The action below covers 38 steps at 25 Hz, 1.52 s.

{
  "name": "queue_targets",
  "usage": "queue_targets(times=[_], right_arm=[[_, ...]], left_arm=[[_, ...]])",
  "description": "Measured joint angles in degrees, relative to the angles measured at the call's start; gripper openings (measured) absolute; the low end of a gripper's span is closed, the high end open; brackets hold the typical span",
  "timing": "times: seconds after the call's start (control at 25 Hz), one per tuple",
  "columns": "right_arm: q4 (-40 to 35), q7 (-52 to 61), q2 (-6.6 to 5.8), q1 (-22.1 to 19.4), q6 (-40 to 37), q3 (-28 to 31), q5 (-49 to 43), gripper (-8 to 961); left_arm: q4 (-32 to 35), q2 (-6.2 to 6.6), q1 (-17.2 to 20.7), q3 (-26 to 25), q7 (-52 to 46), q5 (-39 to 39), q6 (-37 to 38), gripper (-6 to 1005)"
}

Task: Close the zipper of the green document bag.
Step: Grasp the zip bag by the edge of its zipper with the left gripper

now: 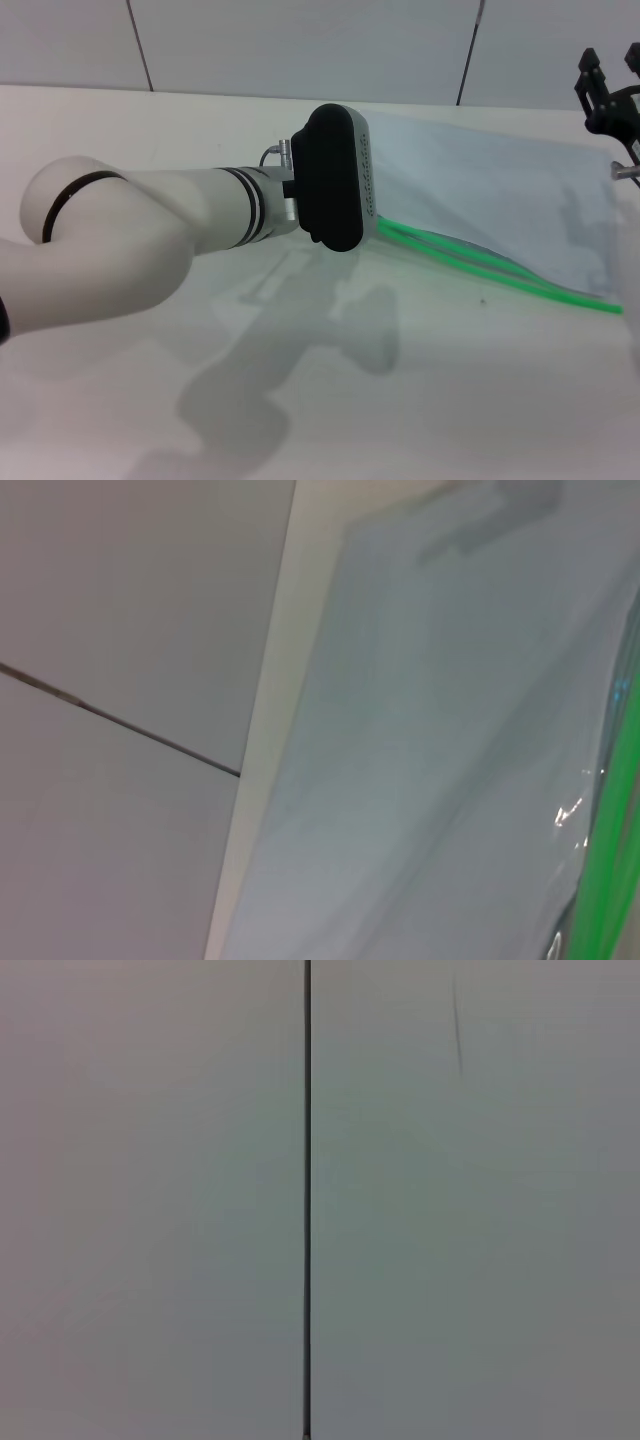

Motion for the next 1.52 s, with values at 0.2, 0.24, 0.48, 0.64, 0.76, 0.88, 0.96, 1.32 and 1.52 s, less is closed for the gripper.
queue_targets(times=[0.2, 0.24, 0.48, 0.64, 0.76, 0.88, 0.96, 1.32, 1.52], right_arm=[[0.01, 0.00, 0.00, 0.12, 0.00, 0.00, 0.00, 527], [0.01, 0.00, 0.00, 0.12, 0.00, 0.00, 0.00, 527], [0.01, 0.00, 0.00, 0.20, 0.00, 0.00, 0.00, 527], [0.01, 0.00, 0.00, 0.21, 0.00, 0.00, 0.00, 527], [0.01, 0.00, 0.00, 0.21, 0.00, 0.00, 0.00, 527], [0.01, 0.00, 0.00, 0.21, 0.00, 0.00, 0.00, 527], [0.01, 0.00, 0.00, 0.21, 0.01, 0.00, 0.00, 527], [0.01, 0.00, 0.05, 0.40, 0.08, 0.00, 0.00, 527], [0.00, 0.00, 0.08, 0.45, 0.14, 0.00, 0.00, 527]], left_arm=[[-0.01, -0.02, -0.02, 0.00, -0.15, 0.00, -0.07, 738], [-0.01, -0.02, -0.02, 0.00, -0.16, 0.00, -0.13, 738], [-0.01, -0.02, 0.06, 0.07, -0.15, 0.00, -0.91, 738], [-0.01, -0.02, 0.09, 0.09, -0.03, 0.00, -1.00, 738], [-0.34, -0.01, 0.08, 0.29, 0.09, 0.00, -1.61, 737], [-0.92, -0.01, -0.01, 0.76, 0.21, 0.00, -2.56, 737], [-1.11, -0.01, -0.02, 1.10, 0.28, 0.00, -3.09, 737], [-2.12, -0.01, -0.30, 2.28, 0.45, -0.13, -4.87, 737], [-3.87, -0.06, -1.13, 3.90, 0.39, -1.41, -6.72, 737]])
